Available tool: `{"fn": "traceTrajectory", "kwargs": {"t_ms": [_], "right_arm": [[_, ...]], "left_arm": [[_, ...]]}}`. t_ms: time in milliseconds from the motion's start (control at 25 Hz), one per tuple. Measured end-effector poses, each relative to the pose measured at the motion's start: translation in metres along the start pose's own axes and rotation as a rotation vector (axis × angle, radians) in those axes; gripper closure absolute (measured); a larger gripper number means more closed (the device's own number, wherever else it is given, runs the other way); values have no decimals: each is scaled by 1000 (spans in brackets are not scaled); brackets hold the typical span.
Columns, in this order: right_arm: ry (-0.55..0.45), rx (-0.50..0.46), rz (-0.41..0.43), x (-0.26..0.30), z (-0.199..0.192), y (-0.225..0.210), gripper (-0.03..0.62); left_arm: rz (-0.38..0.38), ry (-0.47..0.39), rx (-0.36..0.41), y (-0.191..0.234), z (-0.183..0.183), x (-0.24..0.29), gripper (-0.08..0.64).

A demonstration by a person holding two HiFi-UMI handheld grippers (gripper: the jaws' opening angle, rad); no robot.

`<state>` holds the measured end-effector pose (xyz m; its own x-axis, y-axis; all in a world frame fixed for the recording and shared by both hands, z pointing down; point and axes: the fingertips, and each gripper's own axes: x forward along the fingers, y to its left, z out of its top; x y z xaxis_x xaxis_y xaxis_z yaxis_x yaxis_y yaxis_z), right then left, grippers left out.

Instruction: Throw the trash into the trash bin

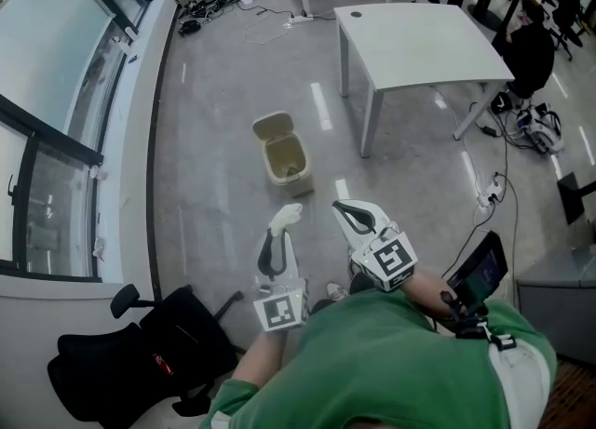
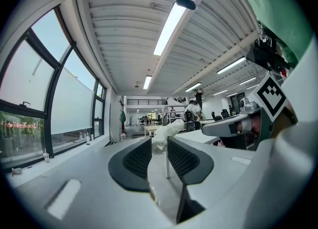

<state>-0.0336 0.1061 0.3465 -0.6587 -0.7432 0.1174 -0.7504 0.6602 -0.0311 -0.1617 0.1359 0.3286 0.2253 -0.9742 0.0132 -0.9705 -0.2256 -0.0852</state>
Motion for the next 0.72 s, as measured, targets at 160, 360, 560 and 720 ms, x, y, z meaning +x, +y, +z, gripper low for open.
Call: {"fn": "traceTrajectory", "kwargs": {"t_ms": [160,360,560,720], "right_arm": [[-7,9,14,20,2,-17,589],[-1,29,28,47,4,-41,589],[-13,45,47,74,8,-76,589],[-14,56,57,92,8,-103,589]], "left_arm": [[-12,2,8,2,-7,22,451],[5,30,17,8,-7,56,451],[33,33,28,13,-2,101,451],[56,48,31,13,-4,131,451]]}}
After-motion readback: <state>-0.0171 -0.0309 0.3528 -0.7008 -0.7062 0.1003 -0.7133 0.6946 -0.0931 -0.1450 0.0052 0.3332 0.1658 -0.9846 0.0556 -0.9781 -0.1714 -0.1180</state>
